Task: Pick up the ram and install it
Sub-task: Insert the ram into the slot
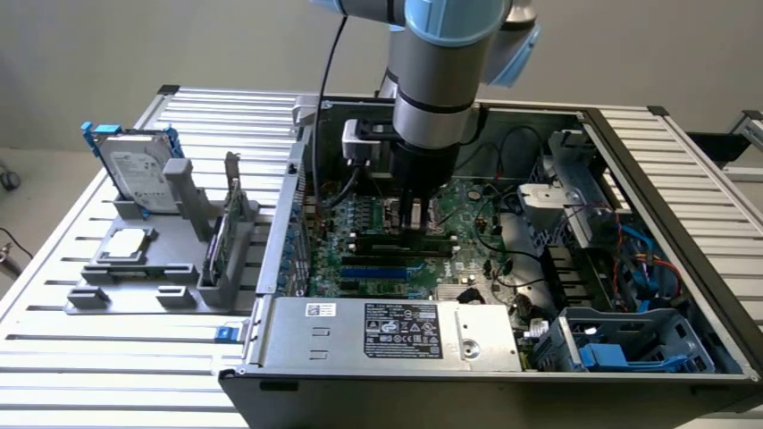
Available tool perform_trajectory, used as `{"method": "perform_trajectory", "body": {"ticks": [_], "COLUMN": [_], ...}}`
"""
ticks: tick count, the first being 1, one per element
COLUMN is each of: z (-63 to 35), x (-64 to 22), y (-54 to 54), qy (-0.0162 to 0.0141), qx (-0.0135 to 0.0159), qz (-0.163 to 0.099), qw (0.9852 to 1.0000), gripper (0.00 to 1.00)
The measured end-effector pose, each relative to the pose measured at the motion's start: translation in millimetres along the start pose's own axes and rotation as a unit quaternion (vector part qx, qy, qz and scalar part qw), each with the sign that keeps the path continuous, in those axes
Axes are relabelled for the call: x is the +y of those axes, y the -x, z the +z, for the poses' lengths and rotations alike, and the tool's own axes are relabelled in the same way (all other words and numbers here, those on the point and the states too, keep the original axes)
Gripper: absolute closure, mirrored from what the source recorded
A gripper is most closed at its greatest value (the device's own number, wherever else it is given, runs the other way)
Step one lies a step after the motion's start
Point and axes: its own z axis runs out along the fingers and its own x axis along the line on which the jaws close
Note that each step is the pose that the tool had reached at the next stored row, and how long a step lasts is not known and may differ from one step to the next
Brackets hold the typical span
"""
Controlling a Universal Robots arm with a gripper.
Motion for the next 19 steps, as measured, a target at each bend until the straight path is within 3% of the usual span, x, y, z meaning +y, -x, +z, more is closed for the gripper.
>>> {"method": "perform_trajectory", "body": {"ticks": [5,7,11,19], "z": [-15.4,-19.1,-19.6,-12.4], "x": [0.5,0.7,0.6,0.6], "y": [0.2,0.2,0.3,2.9], "qy": [0.0014,0.0019,0.0025,0.0026], "qx": [0.0000,0.0001,0.0000,-0.0001], "qz": [0.000,0.000,0.000,-0.001], "qw": [1.0000,1.0000,1.0000,1.0000], "gripper": [0.66,0.75,0.89,0.89]}}
